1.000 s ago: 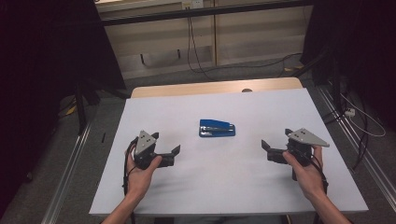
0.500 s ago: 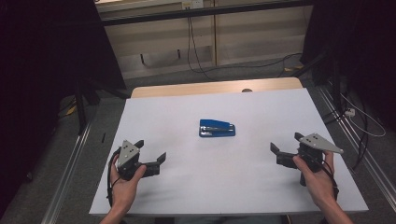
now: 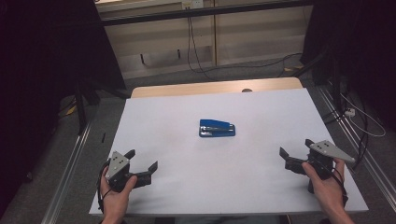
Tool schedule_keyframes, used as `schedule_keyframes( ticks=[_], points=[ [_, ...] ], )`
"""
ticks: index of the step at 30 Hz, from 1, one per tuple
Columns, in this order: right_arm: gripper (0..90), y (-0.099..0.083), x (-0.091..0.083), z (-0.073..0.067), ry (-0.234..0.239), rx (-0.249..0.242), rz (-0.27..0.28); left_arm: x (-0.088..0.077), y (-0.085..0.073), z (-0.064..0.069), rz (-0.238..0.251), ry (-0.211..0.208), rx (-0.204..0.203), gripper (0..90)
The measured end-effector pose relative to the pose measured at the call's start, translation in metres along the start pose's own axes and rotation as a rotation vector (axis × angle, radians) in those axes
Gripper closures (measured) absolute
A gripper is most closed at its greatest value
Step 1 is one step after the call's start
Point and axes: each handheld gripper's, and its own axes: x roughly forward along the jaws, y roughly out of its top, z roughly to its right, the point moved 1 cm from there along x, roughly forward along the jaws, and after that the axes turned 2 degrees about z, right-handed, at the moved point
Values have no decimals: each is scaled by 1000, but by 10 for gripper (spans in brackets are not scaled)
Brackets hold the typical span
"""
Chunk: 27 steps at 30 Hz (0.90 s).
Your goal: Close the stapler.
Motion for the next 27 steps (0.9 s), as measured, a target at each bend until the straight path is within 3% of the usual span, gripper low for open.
schedule_keyframes(
  ticks=[4, 8, 9, 13, 15, 17, 22, 24, 27],
  points=[
    [28, 0, -4, -2, -15, -12, 11, -3, -4, 2, -22, 11, -29, 50],
    [28, -1, -6, -5, -6, -39, 14, -6, -5, 4, -7, 10, 2, 50],
    [27, -2, -7, -6, -4, -39, 18, -6, -5, 4, 0, 13, -14, 50],
    [28, -5, -11, -8, -3, -55, 32, -11, -12, 1, -26, 4, -16, 50],
    [28, -7, -10, -11, 1, -80, 30, -16, -12, 1, 1, 33, -29, 44],
    [20, -7, -11, -13, 8, -89, 42, -15, -12, 0, -9, 38, -22, 39],
    [13, -6, -10, -9, -9, -53, 54, -10, -12, 1, -25, 32, -6, 40],
    [13, -7, -10, -8, -14, -41, 51, -6, -12, 1, -37, 61, -13, 39],
    [10, -8, -9, -7, -12, -28, 48, -1, -9, 1, -32, 51, -20, 40]
  ],
)
